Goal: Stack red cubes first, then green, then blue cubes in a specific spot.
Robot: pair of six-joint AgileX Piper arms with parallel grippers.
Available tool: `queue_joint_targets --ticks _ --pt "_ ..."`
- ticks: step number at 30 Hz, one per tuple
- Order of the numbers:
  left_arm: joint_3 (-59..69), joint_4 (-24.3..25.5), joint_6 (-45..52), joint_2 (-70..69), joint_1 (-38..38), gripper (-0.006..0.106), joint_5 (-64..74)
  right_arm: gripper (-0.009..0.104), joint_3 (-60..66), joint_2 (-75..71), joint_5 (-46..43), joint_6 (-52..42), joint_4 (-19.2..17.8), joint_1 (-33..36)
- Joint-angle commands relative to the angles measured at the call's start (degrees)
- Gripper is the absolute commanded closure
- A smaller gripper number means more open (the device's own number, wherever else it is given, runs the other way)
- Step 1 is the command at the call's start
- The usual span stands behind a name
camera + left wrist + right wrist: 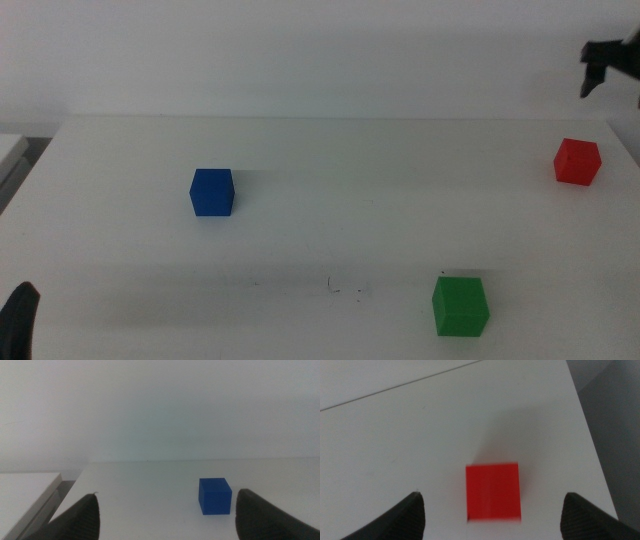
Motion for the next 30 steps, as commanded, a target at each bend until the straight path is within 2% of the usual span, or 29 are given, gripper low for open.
queue_joint_targets --ticks 1,17,19,24,26,28,30 --pt "-0.03 0.09 0.05 -0.21 0.18 0.009 -0.53 0.013 -4.69 4.29 0.74 -0.34 -2.23 0.20" --pt "-0.03 0.09 0.05 -0.21 0.18 0.009 -0.53 0.015 -6.20 15.31 0.74 -0.21 -1.93 0.07" --pt "-0.03 0.09 0.05 -0.21 0.18 0.009 -0.53 0.025 -6.20 15.93 0.74 -0.21 -1.93 0.07" --pt "-0.03 0.09 0.05 -0.21 0.18 0.009 -0.53 0.068 -6.20 17.01 0.74 -0.72 -1.63 0.07" --pt "-0.03 0.09 0.05 -0.21 0.18 0.009 -0.53 0.084 -6.20 16.14 0.74 -0.81 -2.76 0.62" --pt "-0.03 0.09 0.05 -0.21 0.18 0.009 -0.53 0.091 -6.20 14.19 0.74 -0.67 -5.04 2.03" --pt "-0.03 0.09 0.05 -0.21 0.18 0.009 -0.53 0.090 -5.48 11.17 0.74 0.51 -6.01 4.10"
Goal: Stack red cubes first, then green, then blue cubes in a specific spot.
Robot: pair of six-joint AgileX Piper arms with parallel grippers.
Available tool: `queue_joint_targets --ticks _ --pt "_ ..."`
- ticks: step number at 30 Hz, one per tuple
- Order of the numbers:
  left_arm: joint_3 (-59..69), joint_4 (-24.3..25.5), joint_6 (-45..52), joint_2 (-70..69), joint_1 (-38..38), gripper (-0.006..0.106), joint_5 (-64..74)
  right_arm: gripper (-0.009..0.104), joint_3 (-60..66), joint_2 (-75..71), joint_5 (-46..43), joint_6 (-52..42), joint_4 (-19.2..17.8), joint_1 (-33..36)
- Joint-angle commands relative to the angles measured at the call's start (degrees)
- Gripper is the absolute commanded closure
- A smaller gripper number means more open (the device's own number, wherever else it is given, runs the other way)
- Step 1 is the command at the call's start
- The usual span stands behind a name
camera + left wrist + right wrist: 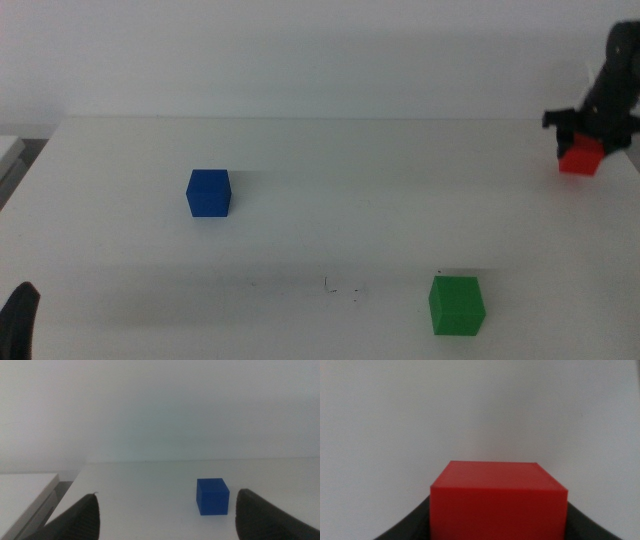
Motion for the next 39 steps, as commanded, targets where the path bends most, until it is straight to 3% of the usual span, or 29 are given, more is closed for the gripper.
queue_joint_targets --ticks 1,5,9,12,18,28,39 --pt "-0.03 0.09 0.05 -0.21 0.18 0.009 -0.53 0.090 1.35 -5.85 -0.13 1.06 -1.40 3.20" --pt "-0.03 0.09 0.05 -0.21 0.18 0.009 -0.53 0.090 15.07 -16.40 -2.00 4.66 -2.36 12.79" --pt "-0.03 0.09 0.05 -0.21 0.18 0.009 -0.53 0.090 30.21 -24.91 -9.44 17.55 -7.01 25.80" --pt "-0.03 0.09 0.05 -0.21 0.18 0.009 -0.53 0.090 33.24 -26.15 -10.28 25.40 -8.60 34.65" --pt "-0.03 0.09 0.05 -0.21 0.18 0.009 -0.53 0.086 33.23 -22.96 -9.82 33.41 -8.24 45.72" --pt "-0.03 0.09 0.05 -0.21 0.18 0.009 -0.53 0.086 33.23 -21.27 -7.29 37.68 -1.01 47.27" --pt "-0.03 0.09 0.05 -0.21 0.18 0.009 -0.53 0.085 35.70 -19.54 -10.16 41.68 -4.24 49.11"
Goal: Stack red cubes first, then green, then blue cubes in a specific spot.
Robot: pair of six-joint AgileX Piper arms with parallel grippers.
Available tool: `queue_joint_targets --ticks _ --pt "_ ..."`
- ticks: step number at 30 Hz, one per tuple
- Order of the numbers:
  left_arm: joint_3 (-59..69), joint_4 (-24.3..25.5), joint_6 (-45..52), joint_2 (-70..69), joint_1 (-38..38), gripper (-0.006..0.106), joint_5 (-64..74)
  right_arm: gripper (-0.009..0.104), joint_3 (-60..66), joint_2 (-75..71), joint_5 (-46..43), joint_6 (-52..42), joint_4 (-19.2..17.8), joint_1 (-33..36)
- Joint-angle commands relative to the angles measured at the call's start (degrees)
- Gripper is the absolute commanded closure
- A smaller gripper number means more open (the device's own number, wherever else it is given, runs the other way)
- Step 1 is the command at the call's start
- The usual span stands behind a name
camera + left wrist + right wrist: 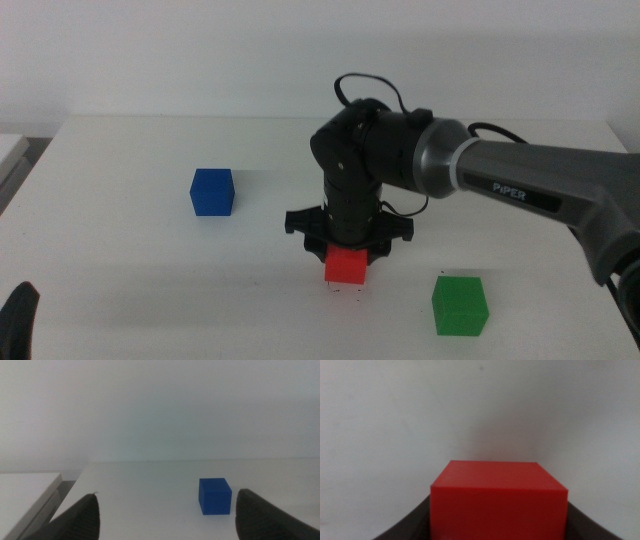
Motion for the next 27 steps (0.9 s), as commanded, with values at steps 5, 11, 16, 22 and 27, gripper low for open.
queue_joint_targets --ticks 5,11,16,22,27 --pt "-0.03 0.09 0.05 -0.21 0.18 0.009 -0.53 0.085 0.91 1.47 -0.47 0.90 -3.29 0.02" --pt "-0.03 0.09 0.05 -0.21 0.18 0.009 -0.53 0.085 0.91 2.80 -1.13 0.27 -2.49 0.02" --pt "-0.03 0.09 0.05 -0.21 0.18 0.009 -0.53 0.034 0.91 3.02 -1.41 -0.16 -1.83 0.02" --pt "-0.03 0.09 0.05 -0.21 0.18 0.009 -0.53 0.002 3.37 -5.80 -1.45 -6.04 -7.22 1.96" --pt "-0.03 0.09 0.05 -0.21 0.18 0.009 -0.53 0.002 18.01 -27.19 -1.61 -4.02 -11.51 3.21"
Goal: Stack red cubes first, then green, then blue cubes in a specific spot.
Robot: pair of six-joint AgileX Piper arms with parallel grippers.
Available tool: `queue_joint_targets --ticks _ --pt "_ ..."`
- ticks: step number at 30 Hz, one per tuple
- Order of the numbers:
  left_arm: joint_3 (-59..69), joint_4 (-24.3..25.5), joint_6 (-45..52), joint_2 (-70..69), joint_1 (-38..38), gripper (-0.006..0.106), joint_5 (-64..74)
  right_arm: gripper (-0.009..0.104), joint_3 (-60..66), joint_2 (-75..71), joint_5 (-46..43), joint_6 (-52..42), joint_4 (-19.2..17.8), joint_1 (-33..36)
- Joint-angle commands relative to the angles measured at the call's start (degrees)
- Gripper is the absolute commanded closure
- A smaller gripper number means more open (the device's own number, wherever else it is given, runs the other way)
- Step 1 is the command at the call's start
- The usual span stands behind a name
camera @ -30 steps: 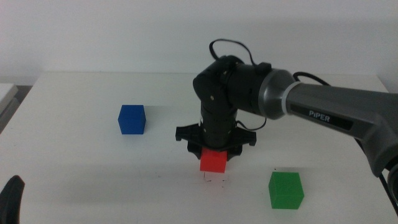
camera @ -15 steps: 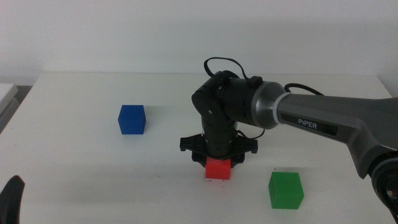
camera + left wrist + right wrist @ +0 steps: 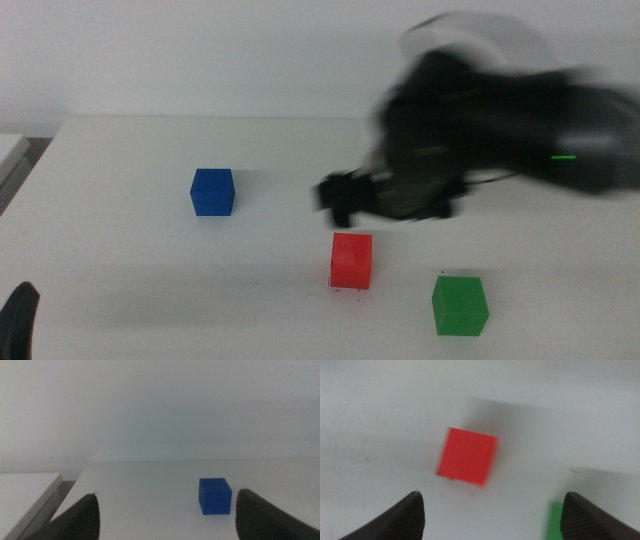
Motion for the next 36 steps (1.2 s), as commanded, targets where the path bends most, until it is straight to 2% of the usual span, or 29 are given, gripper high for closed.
queue_joint_targets --ticks 1,5,10,14,21,30,32,33,35,36 --pt "-0.03 0.09 0.05 -0.21 0.18 0.009 -0.53 0.002 7.26 -10.61 1.23 1.94 -2.92 -0.08" --pt "-0.03 0.09 0.05 -0.21 0.18 0.009 -0.53 0.002 15.77 -18.83 4.83 5.46 -3.34 -2.20" --pt "-0.03 0.09 0.05 -0.21 0.18 0.009 -0.53 0.002 21.83 -19.79 2.17 4.79 0.11 -5.67" --pt "-0.03 0.09 0.05 -0.21 0.18 0.009 -0.53 0.002 24.91 -17.01 -3.13 3.29 2.41 -8.49" --pt "-0.03 0.09 0.05 -0.21 0.18 0.009 -0.53 0.002 25.92 -9.71 -10.34 2.19 2.38 -10.58" --pt "-0.03 0.09 0.05 -0.21 0.18 0.009 -0.53 0.003 25.92 -2.91 -11.57 2.41 2.76 -10.67" --pt "-0.03 0.09 0.05 -0.21 0.18 0.009 -0.53 0.009 25.97 -1.78 -11.87 2.41 2.85 -10.67" --pt "-0.03 0.09 0.05 -0.21 0.18 0.009 -0.53 0.017 25.97 -1.54 -12.02 2.41 3.00 -10.67" --pt "-0.03 0.09 0.05 -0.21 0.18 0.009 -0.53 0.040 25.97 -1.65 -12.02 3.45 3.00 -10.67" --pt "-0.03 0.09 0.05 -0.21 0.18 0.009 -0.53 0.057 25.97 -2.24 -11.74 3.73 3.00 -10.56"
